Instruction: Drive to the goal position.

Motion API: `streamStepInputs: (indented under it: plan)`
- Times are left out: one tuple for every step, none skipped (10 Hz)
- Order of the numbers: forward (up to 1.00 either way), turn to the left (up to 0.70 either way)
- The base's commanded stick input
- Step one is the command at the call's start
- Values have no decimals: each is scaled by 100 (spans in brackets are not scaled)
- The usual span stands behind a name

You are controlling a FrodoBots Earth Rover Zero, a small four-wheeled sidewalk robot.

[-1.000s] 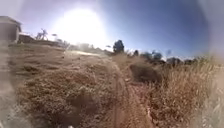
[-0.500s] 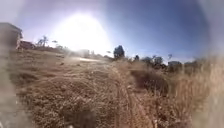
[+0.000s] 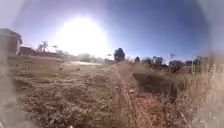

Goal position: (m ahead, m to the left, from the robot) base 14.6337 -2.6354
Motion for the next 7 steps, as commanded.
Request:
streamStepInputs:
  plan:
    - [50,0]
    - [50,0]
    - [50,0]
    - [50,0]
    - [50,0]
    - [50,0]
    - [50,0]
